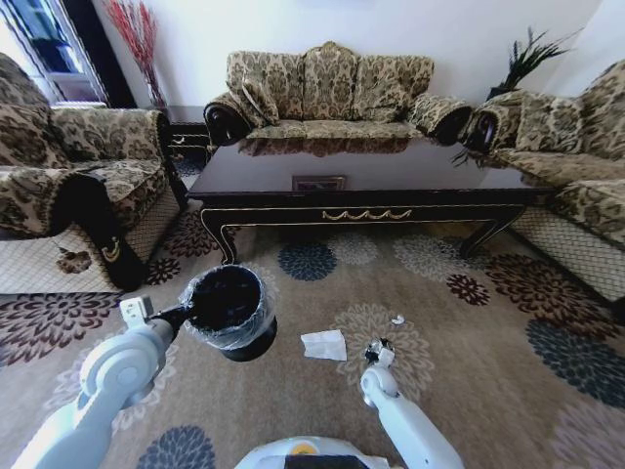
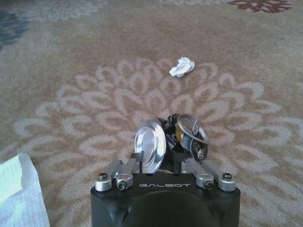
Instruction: Move to the front of the table and pick up the trash from the floor, then place it into the trash bin.
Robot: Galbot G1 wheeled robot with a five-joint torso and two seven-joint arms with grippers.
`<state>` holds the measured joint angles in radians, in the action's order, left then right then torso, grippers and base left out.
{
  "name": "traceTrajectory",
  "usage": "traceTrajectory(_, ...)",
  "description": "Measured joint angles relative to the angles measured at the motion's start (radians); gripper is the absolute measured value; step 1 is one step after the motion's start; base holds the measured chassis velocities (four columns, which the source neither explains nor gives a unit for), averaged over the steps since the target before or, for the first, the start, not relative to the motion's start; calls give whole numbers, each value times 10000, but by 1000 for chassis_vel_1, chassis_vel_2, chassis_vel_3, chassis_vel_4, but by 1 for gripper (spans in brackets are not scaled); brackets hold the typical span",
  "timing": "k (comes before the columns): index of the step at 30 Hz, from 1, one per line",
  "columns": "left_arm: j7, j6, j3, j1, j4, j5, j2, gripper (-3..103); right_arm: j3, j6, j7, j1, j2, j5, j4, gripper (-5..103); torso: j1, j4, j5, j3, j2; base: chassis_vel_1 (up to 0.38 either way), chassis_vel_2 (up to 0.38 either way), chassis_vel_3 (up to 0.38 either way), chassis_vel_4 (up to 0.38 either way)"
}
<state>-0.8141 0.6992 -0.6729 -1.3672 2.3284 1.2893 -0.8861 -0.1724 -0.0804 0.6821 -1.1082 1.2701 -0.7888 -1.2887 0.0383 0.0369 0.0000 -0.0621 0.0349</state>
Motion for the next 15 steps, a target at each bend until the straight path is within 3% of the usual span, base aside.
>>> traceTrajectory(3,0,0,-2,-5,4,-7,-13,4,-64,0,2,-140,-67,-12,-234,26,-1,-1,0,0,0,0,0,0,0)
traceTrajectory(7,0,0,78,26,4,-41,-70,4,-236,1,23,-582,-260,-31,-885,9,0,1,0,0,0,0,0,0,0)
traceTrajectory(15,14,-2,235,119,-14,-87,-116,4,-398,1,52,-986,-430,18,-1364,9,-1,0,0,0,0,0,0,0,0)
